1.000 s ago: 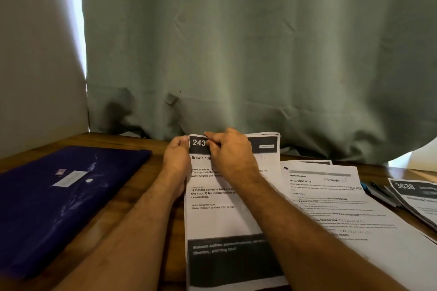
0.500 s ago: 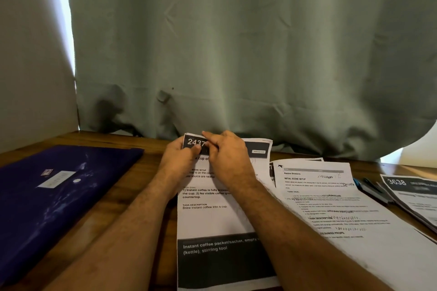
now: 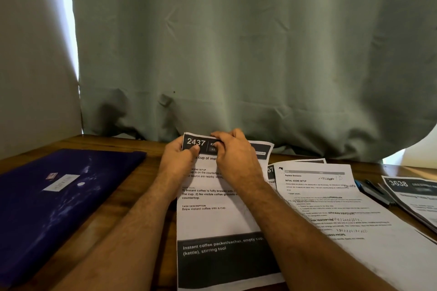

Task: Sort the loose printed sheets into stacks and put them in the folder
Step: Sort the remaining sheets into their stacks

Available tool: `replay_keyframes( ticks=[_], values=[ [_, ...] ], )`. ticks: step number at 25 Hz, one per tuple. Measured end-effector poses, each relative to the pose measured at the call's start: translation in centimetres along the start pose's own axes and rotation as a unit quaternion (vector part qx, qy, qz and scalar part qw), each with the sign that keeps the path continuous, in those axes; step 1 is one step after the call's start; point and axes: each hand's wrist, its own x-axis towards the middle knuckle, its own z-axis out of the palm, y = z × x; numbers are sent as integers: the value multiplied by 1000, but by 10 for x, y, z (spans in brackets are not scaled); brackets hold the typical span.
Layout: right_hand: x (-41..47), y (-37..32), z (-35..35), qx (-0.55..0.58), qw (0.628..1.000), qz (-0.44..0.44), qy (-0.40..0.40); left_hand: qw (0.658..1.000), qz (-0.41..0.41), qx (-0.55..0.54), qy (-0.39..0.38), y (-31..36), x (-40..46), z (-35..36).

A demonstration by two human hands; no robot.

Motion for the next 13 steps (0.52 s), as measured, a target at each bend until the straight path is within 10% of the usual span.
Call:
replay_keyframes(
  ticks=[13],
  values=[
    [0, -6, -10, 79, 995, -8, 58, 999, -45, -21, -16, 12, -8, -15]
  ],
)
